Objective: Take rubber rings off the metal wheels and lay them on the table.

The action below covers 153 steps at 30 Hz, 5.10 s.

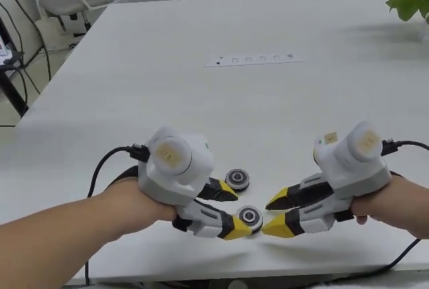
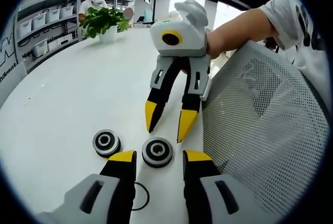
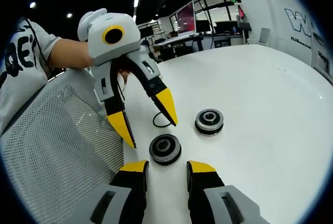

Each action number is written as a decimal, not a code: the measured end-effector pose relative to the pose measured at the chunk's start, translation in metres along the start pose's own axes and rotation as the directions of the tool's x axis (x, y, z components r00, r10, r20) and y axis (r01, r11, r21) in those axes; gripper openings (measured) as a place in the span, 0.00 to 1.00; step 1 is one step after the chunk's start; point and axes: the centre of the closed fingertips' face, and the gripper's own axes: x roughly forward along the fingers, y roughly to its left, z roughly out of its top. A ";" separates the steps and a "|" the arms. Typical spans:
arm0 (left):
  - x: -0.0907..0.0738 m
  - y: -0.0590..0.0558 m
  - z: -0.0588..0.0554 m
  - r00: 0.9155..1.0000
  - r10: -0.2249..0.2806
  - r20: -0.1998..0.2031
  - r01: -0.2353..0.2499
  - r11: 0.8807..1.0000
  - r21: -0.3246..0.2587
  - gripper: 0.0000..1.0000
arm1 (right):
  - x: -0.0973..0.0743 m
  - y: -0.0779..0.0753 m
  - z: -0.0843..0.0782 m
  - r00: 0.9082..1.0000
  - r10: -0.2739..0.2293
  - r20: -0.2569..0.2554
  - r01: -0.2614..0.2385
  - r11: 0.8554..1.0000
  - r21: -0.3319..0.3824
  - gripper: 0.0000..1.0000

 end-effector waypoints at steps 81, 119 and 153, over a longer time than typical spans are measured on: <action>0.014 0.001 -0.001 0.998 0.065 0.009 -0.065 0.995 0.078 0.07 | 0.016 0.001 -0.001 0.998 -0.039 -0.045 0.029 0.979 -0.202 0.21; 0.014 0.001 -0.001 0.998 0.068 0.009 -0.068 0.995 0.075 0.07 | 0.012 0.000 -0.003 0.998 -0.038 -0.052 0.028 0.984 -0.178 0.18; 0.014 0.000 -0.001 0.997 0.070 0.009 -0.071 0.995 0.076 0.07 | 0.006 -0.001 -0.007 0.999 -0.025 -0.026 0.022 0.995 -0.095 0.00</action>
